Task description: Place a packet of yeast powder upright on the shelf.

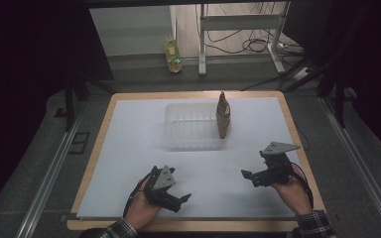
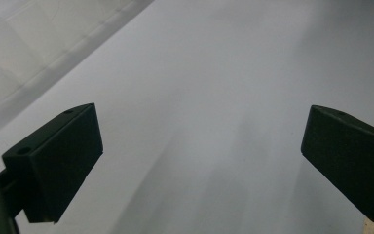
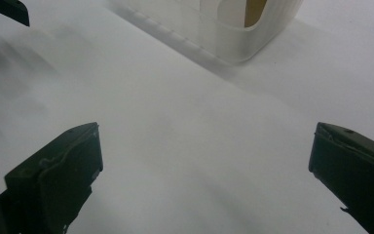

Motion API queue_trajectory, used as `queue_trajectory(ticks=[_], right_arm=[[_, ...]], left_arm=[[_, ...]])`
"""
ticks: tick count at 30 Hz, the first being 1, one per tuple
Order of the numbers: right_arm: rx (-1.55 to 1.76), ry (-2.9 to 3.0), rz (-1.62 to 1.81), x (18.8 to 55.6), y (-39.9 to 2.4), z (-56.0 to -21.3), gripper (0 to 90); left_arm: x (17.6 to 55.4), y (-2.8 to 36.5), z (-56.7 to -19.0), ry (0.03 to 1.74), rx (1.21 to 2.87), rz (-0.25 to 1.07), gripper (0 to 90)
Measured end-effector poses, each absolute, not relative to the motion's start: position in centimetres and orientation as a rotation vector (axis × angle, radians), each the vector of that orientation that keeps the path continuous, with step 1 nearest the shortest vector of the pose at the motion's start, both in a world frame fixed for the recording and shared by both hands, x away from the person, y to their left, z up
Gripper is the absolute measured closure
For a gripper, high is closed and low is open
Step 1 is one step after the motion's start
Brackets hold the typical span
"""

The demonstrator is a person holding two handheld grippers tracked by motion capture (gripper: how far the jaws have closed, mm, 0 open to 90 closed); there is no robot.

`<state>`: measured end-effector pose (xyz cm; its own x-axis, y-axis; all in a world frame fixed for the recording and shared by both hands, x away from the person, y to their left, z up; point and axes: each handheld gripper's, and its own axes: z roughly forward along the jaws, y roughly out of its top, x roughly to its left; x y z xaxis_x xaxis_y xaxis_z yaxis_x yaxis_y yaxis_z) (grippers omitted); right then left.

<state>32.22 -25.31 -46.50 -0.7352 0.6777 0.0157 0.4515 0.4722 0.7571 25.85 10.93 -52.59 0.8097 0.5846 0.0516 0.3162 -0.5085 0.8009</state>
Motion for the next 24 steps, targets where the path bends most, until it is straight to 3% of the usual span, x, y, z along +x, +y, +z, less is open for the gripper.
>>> queue_trajectory(ticks=[24], right_arm=[[1.023,2.405,1.107,30.1,-28.4,-47.4,0.0]], left_arm=[[25.9,10.9,-52.6,0.657,2.139,0.410,1.2]])
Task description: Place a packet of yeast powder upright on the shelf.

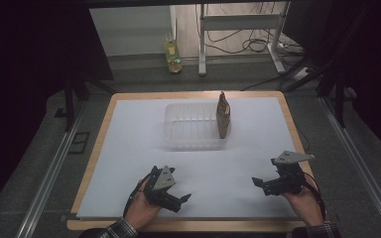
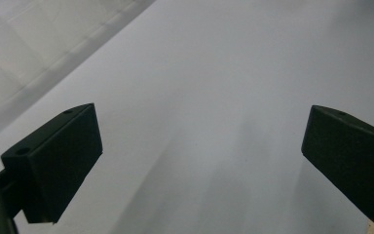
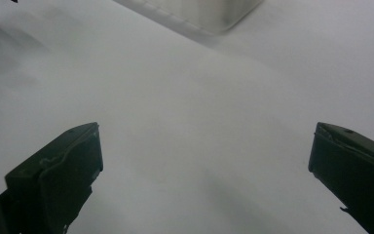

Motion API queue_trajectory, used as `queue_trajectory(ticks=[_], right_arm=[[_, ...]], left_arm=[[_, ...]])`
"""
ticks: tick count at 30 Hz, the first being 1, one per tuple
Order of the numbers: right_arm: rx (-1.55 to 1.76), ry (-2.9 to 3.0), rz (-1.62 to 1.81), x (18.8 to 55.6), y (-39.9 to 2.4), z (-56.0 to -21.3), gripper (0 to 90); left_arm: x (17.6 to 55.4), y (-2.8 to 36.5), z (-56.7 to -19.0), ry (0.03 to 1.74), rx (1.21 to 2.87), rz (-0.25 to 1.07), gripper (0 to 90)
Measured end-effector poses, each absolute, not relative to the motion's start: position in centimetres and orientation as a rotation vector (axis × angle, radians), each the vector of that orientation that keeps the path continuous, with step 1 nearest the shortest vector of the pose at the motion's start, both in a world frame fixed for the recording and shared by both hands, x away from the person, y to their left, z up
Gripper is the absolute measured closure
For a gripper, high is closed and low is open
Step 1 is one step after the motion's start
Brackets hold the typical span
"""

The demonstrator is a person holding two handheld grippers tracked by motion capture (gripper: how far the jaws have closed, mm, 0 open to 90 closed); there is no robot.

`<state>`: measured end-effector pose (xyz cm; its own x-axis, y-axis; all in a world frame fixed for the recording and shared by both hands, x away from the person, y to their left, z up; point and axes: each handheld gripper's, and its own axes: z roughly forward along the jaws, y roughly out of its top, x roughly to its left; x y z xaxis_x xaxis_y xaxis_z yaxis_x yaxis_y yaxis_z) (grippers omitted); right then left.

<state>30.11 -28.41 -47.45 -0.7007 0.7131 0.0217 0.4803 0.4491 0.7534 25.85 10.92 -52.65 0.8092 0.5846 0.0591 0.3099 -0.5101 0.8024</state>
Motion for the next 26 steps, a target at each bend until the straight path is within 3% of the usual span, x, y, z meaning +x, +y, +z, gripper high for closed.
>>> queue_trajectory(ticks=[26], right_arm=[[1.145,2.421,0.983,29.0,-31.5,-50.2,0.0]], left_arm=[[25.7,10.8,-52.6,0.627,2.142,0.444,0.5]])
